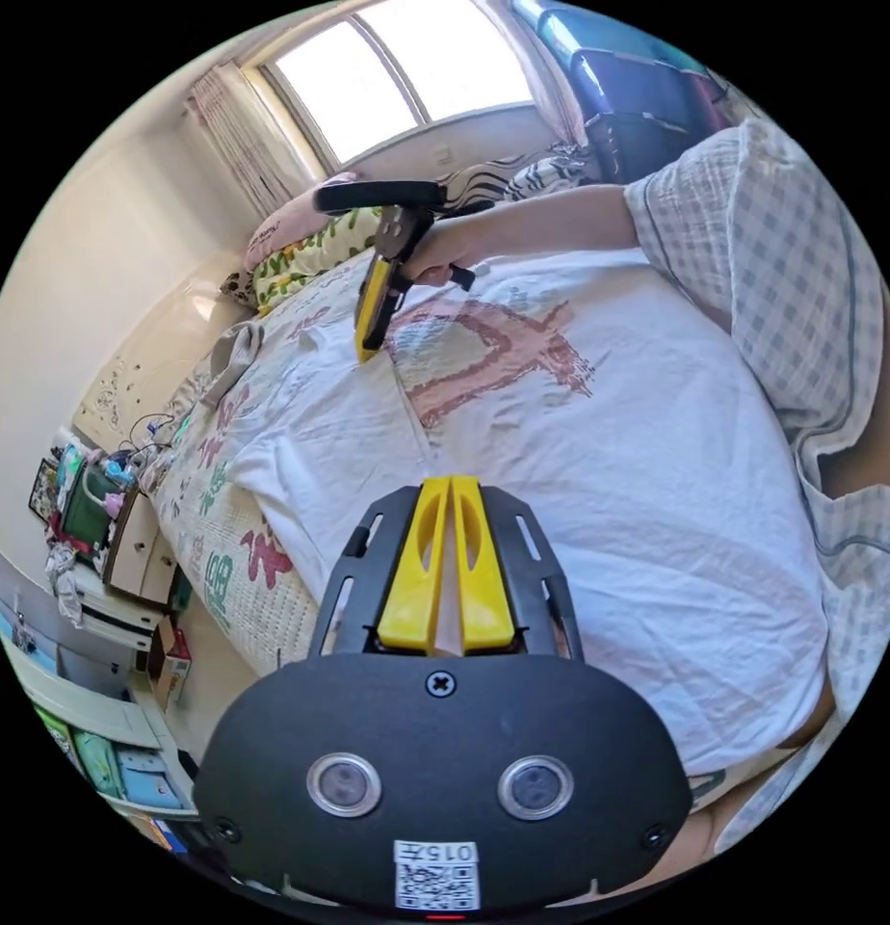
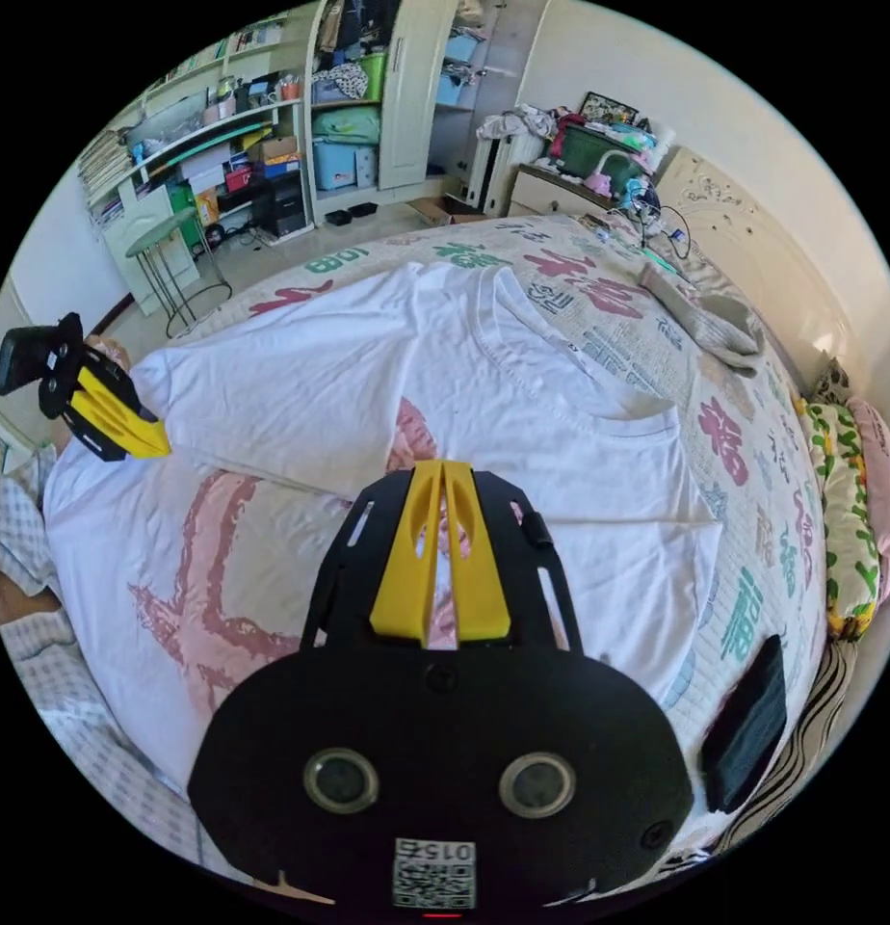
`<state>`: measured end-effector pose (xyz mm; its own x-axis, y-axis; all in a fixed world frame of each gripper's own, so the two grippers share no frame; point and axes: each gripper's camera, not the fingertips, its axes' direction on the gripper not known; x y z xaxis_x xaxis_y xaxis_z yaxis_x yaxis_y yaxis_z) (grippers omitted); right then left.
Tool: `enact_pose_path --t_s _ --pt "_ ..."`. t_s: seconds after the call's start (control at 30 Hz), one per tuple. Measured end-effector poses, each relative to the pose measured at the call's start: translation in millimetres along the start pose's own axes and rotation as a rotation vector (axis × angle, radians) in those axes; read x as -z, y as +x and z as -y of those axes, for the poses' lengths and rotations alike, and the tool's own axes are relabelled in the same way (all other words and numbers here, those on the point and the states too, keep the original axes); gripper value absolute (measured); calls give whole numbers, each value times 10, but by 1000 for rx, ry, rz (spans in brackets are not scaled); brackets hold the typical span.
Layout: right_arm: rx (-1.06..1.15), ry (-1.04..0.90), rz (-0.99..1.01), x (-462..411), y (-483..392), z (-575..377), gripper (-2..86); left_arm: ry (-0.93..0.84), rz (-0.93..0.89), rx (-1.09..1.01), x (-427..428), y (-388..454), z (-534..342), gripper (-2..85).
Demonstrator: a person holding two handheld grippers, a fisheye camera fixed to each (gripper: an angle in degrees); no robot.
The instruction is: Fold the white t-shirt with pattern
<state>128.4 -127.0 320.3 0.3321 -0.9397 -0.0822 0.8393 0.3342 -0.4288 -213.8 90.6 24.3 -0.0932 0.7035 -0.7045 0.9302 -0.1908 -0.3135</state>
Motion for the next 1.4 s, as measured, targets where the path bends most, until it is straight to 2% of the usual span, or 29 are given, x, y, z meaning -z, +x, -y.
enact_pose_path --t_s 0.07,0.13,0.27,0.4,0.5,0.57,0.63,0.73,0.83,0.97,1.07,1.17,1.4 --pt "-62 84 49 169 225 -102 40 83 44 121 172 -207 -149 1" --pt "-123 170 56 342 588 -205 56 139 -4 284 334 -688 -270 7" --pt "-237 203 25 320 1200 -334 94 84 29 403 173 -1543 -154 44" --pt "-370 237 45 84 1743 -484 120 43 -20 532 -586 -2569 65 90" --pt "-408 187 60 -175 1873 -560 129 -36 58 609 -1235 -3058 175 96" --pt "-390 140 119 -303 1900 -610 133 -60 8 670 -1590 -3250 85 93" --pt "-387 133 140 -324 1907 -680 126 -99 -125 726 -1993 -3375 -123 84" --pt "-411 80 114 -384 1900 -720 79 -53 -218 778 -2003 -3518 -315 45" --pt "-374 98 82 -340 1790 -795 18 24 -256 795 -1923 -3543 -459 17" --pt "-335 176 -5 -120 1586 -916 -3 73 -148 744 -1667 -3374 -411 6" --pt "-329 209 -21 309 1427 -1061 -6 79 -91 715 -1256 -3216 -264 4" --pt "-280 289 8 929 1099 -1384 -7 158 -61 658 -565 -2890 -70 3" --pt "-10 259 -1 2023 -293 -2651 -7 179 -69 420 964 -1151 192 2"
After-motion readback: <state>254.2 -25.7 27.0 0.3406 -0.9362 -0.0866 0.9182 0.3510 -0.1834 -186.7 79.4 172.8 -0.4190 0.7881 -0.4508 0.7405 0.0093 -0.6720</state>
